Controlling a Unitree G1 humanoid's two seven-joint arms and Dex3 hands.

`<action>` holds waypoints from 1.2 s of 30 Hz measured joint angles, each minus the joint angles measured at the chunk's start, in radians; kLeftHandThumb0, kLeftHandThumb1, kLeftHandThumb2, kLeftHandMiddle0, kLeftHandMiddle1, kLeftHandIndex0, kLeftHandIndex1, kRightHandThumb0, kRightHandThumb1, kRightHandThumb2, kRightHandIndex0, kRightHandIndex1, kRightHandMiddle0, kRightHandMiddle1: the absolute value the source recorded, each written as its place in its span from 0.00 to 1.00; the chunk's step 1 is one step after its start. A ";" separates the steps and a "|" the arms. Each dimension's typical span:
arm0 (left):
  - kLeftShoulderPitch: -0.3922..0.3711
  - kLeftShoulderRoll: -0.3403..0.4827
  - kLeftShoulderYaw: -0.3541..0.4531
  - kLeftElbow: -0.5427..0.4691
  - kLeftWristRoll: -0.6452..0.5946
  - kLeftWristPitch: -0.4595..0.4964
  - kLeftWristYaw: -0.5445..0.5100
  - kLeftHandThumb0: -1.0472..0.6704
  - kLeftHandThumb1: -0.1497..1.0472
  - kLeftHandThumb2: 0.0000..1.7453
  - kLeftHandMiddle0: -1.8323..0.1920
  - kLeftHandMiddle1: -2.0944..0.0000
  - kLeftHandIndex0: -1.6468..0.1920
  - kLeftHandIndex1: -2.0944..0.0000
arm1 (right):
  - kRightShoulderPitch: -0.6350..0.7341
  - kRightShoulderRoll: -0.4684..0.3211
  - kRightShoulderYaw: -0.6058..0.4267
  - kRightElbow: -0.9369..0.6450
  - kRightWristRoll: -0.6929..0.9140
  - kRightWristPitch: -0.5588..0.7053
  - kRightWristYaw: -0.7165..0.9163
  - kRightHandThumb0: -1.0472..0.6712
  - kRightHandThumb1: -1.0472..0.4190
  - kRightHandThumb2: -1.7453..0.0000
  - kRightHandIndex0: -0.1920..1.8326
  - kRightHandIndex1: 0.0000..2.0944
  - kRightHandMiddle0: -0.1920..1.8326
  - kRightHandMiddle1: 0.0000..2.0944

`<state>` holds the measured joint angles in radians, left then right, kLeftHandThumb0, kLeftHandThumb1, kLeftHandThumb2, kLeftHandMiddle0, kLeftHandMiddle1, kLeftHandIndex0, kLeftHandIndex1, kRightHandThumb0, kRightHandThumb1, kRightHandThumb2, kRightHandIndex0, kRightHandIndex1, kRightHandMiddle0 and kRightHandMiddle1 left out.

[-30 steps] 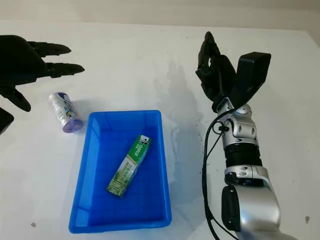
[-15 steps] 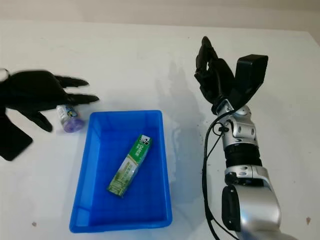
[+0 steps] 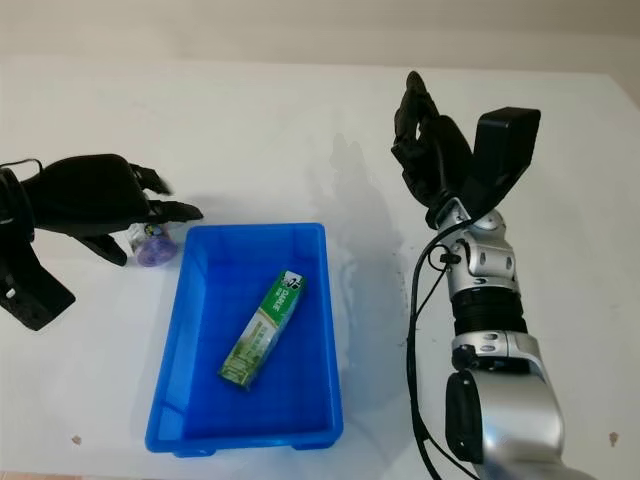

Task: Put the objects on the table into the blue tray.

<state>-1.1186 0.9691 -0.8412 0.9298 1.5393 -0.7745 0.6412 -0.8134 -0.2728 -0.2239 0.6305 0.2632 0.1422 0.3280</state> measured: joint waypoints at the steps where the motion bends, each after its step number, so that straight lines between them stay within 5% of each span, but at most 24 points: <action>1: -0.007 -0.001 -0.020 0.011 0.018 0.013 0.045 0.59 1.00 0.11 0.37 0.00 0.61 0.00 | 0.000 -0.001 0.000 0.000 0.000 0.000 0.000 0.25 0.00 0.52 0.00 0.00 0.00 0.00; 3: -0.018 -0.006 -0.055 0.039 0.045 0.044 0.142 0.61 1.00 0.11 0.45 0.00 0.65 0.00 | 0.000 -0.001 0.001 0.000 -0.002 0.000 0.000 0.25 0.00 0.52 0.00 0.00 0.00 0.00; 11: -0.026 -0.039 -0.085 0.108 0.029 0.162 0.292 0.60 1.00 0.10 0.38 0.00 0.73 0.00 | 0.000 -0.001 0.003 0.004 -0.005 0.000 0.007 0.25 0.00 0.52 0.00 0.00 0.00 0.00; 14: -0.026 -0.045 -0.085 0.110 0.010 0.197 0.271 0.56 1.00 0.10 0.38 0.00 0.77 0.00 | 0.000 -0.001 0.005 0.011 -0.010 0.000 0.012 0.25 0.00 0.52 0.00 0.00 0.00 0.00; 16: -0.028 -0.050 -0.075 0.107 -0.029 0.195 0.214 0.49 0.99 0.08 0.49 0.00 0.80 0.01 | -0.001 -0.001 0.005 0.017 -0.011 -0.001 0.014 0.25 0.00 0.52 0.00 0.00 0.00 0.00; 18: -0.034 -0.057 -0.058 0.101 -0.062 0.195 0.195 0.44 0.99 0.04 0.54 0.00 0.80 0.15 | -0.002 -0.001 0.005 0.022 -0.012 -0.002 0.015 0.25 0.00 0.53 0.00 0.00 0.00 0.00; 22: -0.085 -0.067 -0.028 0.078 -0.103 0.208 0.210 0.42 1.00 0.05 0.48 0.00 0.72 0.02 | -0.012 -0.001 0.010 0.032 -0.024 -0.010 0.010 0.25 0.00 0.52 0.00 0.00 0.00 0.00; 25: -0.114 -0.079 0.034 0.056 -0.191 0.188 0.196 0.37 0.95 0.03 0.51 0.00 0.76 0.12 | -0.018 -0.001 0.011 0.036 -0.030 -0.014 0.006 0.26 0.00 0.52 0.00 0.00 0.00 0.00; 28: -0.121 -0.090 0.123 0.017 -0.332 0.122 0.125 0.36 0.95 0.03 0.62 0.00 0.77 0.18 | -0.019 -0.001 0.011 0.040 -0.031 -0.015 0.004 0.26 0.00 0.52 0.00 0.00 0.00 0.00; 30: -0.122 -0.104 0.196 -0.021 -0.454 0.081 0.029 0.36 0.99 0.04 0.64 0.00 0.77 0.11 | -0.020 -0.001 0.011 0.040 -0.032 -0.017 0.003 0.26 0.00 0.52 0.00 0.00 0.00 0.00; 33: -0.117 -0.128 0.316 -0.107 -0.693 0.055 -0.194 0.35 1.00 0.04 0.62 0.02 0.76 0.17 | -0.020 -0.001 0.012 0.040 -0.032 -0.019 0.002 0.26 0.00 0.53 0.00 0.00 0.00 0.00; 36: -0.078 -0.158 0.421 -0.241 -0.988 0.127 -0.458 0.34 1.00 0.05 0.63 0.14 0.74 0.26 | -0.020 -0.001 0.012 0.040 -0.032 -0.020 0.001 0.26 0.00 0.53 0.00 0.00 0.00 0.00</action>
<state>-1.1969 0.8116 -0.4199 0.6889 0.5513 -0.6474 0.1836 -0.8338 -0.2735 -0.2116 0.6709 0.2310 0.1225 0.3288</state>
